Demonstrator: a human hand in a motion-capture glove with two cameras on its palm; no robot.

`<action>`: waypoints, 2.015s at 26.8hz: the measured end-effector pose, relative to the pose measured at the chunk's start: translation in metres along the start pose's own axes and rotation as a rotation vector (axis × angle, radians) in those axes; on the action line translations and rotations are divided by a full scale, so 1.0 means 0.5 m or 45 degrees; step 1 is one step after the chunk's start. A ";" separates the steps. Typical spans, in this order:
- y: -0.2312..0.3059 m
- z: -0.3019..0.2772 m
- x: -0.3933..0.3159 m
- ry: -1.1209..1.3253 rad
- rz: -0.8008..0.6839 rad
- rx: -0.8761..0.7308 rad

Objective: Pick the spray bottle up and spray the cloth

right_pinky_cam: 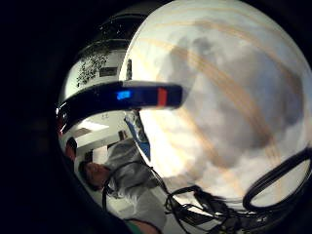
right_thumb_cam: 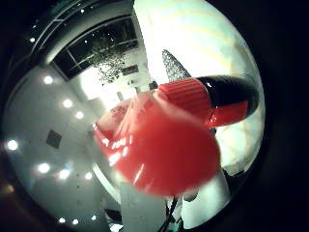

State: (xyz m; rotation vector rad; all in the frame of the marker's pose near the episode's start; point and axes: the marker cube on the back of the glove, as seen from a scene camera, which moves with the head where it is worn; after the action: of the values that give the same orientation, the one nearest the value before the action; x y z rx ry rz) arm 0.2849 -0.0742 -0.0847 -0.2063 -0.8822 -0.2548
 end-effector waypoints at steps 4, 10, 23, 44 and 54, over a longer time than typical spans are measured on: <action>-0.008 0.009 -0.004 -0.007 -0.018 -0.037; -0.019 0.019 -0.011 -0.005 -0.038 -0.044; -0.038 0.046 -0.033 -0.100 -0.138 -0.041; -0.109 0.105 -0.080 -0.110 -0.161 0.365; -0.110 0.148 -0.206 0.256 -0.046 0.391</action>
State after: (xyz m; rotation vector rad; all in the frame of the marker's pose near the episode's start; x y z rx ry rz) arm 0.1511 -0.0919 -0.1155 0.1190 -0.7149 -0.1674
